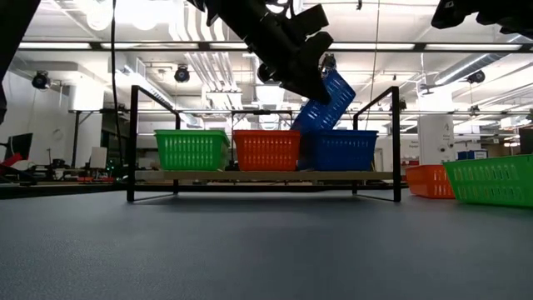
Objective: Stack baskets on shelf by color
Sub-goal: Stack the blue basket on top of the blue basket on the shelf
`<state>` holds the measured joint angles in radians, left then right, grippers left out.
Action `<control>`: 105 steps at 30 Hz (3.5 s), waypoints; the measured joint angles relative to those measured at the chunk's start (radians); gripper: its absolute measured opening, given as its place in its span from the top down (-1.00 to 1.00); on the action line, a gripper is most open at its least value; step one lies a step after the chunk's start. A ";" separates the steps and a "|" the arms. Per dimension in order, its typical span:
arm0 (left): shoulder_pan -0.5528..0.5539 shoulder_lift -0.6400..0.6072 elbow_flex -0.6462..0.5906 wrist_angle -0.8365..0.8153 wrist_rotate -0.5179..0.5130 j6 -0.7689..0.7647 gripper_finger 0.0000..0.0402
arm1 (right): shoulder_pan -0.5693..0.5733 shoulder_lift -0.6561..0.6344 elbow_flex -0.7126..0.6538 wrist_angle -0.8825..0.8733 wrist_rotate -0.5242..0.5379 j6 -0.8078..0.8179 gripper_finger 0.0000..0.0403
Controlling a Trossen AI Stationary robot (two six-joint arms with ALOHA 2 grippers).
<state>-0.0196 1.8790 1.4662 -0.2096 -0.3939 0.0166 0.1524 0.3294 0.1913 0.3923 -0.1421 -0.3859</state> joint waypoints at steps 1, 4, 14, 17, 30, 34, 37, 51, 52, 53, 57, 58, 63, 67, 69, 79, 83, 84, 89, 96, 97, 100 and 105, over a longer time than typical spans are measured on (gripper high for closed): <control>0.000 0.000 0.000 0.000 0.000 0.000 0.85 | 0.000 0.000 0.000 0.000 0.000 0.000 0.96; 0.001 0.000 0.000 0.000 0.000 0.000 0.73 | 0.000 0.000 0.000 0.000 0.000 0.002 0.96; -0.007 -0.005 0.010 -0.001 0.003 -0.001 0.56 | 0.000 0.000 0.000 -0.003 0.000 0.008 0.96; -0.038 -0.020 0.012 0.002 0.078 -0.002 0.56 | 0.000 -0.001 0.000 -0.021 0.003 0.008 0.96; -0.360 -0.051 -0.072 0.011 -0.008 0.134 0.80 | 0.000 0.046 0.064 -0.150 0.068 0.110 0.96; -0.385 -0.124 -0.160 0.031 -0.012 0.181 0.89 | 0.000 0.147 0.133 -0.165 0.092 0.105 0.96; -0.381 -0.202 -0.245 0.065 -0.016 0.214 0.95 | 0.000 0.242 0.211 -0.201 0.107 0.098 0.96; -0.373 -0.628 -0.766 0.463 -0.035 0.292 1.00 | 0.000 0.697 0.681 -0.758 0.194 0.243 0.96; -0.373 -0.654 -0.789 0.476 -0.035 0.300 1.00 | 0.000 0.730 0.720 -0.809 0.199 0.261 0.96; -0.372 -0.680 -0.807 0.495 -0.035 0.308 1.00 | 0.000 0.762 0.758 -0.874 0.199 0.279 0.96; -0.372 -0.790 -0.861 0.506 -0.039 0.329 1.00 | 0.000 0.875 0.906 -1.062 0.259 0.335 0.96; -0.372 -0.813 -0.873 0.506 -0.039 0.330 1.00 | 0.000 0.907 0.937 -1.116 0.275 0.341 0.96; -0.373 -0.895 -0.936 0.506 -0.039 0.308 1.00 | 0.000 1.045 1.083 -1.274 0.330 0.349 0.96; -0.373 -0.923 -0.968 0.513 -0.039 0.304 1.00 | -0.008 1.150 1.172 -1.343 0.354 0.337 0.96; -0.373 -0.927 -0.974 0.517 -0.037 0.304 1.00 | -0.018 1.192 1.204 -1.366 0.353 0.314 0.96; -0.374 -0.932 -0.979 0.515 -0.037 0.303 1.00 | -0.106 1.340 1.283 -1.385 0.352 0.189 0.96; -0.374 -0.932 -0.979 0.515 -0.037 0.303 1.00 | -0.136 1.363 1.283 -1.387 0.352 0.178 0.96; -0.374 -0.932 -0.979 0.515 -0.037 0.303 1.00 | -0.142 1.368 1.282 -1.389 0.352 0.177 0.96; -0.374 -0.932 -0.979 0.515 -0.037 0.303 1.00 | -0.165 1.369 1.282 -1.383 0.352 0.167 0.96; -0.374 -0.932 -0.978 0.516 -0.037 0.301 1.00 | -0.184 1.367 1.282 -1.377 0.352 0.165 0.96; -0.374 -0.932 -0.978 0.516 -0.037 0.301 1.00 | -0.186 1.367 1.282 -1.377 0.352 0.165 0.96; -0.374 -0.932 -0.978 0.516 -0.037 0.301 1.00 | -0.186 1.369 1.281 -1.372 0.352 0.164 0.96; -0.374 -0.932 -0.977 0.516 -0.037 0.301 1.00 | -0.186 1.361 1.284 -1.368 0.352 0.158 0.96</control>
<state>-0.3935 0.9474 0.4892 0.3065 -0.4311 0.3175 -0.0334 1.6907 1.4748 -0.9752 0.2095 -0.2279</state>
